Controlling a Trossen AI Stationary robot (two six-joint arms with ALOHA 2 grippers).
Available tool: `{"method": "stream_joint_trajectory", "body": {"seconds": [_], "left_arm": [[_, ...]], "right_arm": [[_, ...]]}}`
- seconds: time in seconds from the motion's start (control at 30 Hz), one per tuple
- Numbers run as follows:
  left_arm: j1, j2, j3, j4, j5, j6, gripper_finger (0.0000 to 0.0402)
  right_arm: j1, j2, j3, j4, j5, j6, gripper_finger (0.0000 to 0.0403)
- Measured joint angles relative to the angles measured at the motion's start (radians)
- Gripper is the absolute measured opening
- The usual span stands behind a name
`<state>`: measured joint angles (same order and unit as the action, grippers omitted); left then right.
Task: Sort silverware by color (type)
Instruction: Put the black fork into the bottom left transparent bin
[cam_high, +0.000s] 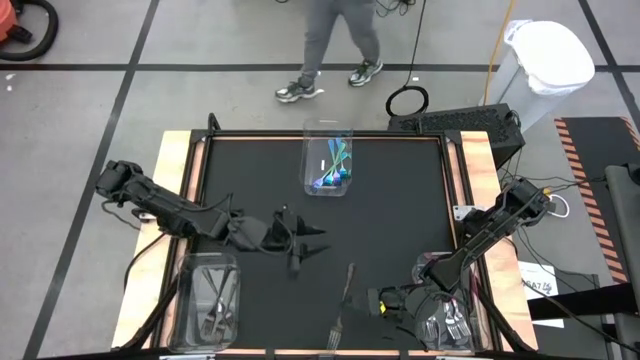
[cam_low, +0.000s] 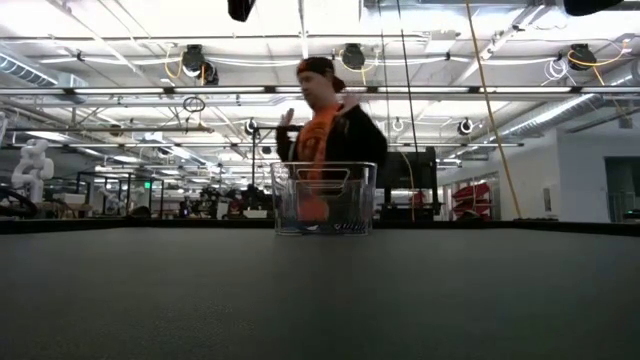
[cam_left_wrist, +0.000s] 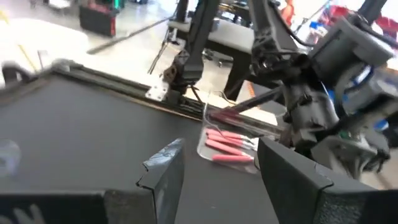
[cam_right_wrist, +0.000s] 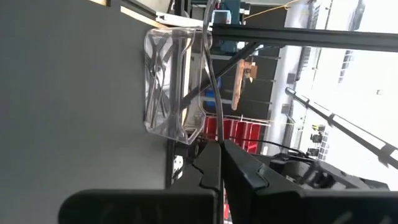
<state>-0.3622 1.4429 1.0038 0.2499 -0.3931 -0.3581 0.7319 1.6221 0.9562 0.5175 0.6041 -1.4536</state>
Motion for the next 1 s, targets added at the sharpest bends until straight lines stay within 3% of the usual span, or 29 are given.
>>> {"method": "stream_joint_trajectory", "body": {"seconds": [0.1, 0.23, 0.37, 0.63, 1.0], "left_arm": [[0.015, 0.0, 0.0, -0.025, 0.036, -0.092, 0.0203], [0.069, 0.0, 0.0, -0.084, 0.206, -0.2, 0.0203], [0.112, 0.011, 0.0, -0.087, 0.303, -0.239, 0.0192], [0.127, 0.097, 0.001, 0.047, 0.394, -0.286, 0.0162], [0.137, 0.257, 0.004, 0.25, 0.41, -0.421, 0.0159]], "right_arm": [[0.0, 0.0, 0.0, 0.001, 0.0, 0.0, 0.0001], [0.0, 0.0, 0.0, 0.0, 0.0, 0.001, 0.0001], [0.0, 0.0, 0.0, 0.0, -0.002, 0.001, 0.0002], [0.0, 0.0, 0.0, -0.022, 0.031, 0.0, 0.0003], [0.0, 0.0, 0.0, -0.04, 0.078, -0.008, 0.0003]]}}
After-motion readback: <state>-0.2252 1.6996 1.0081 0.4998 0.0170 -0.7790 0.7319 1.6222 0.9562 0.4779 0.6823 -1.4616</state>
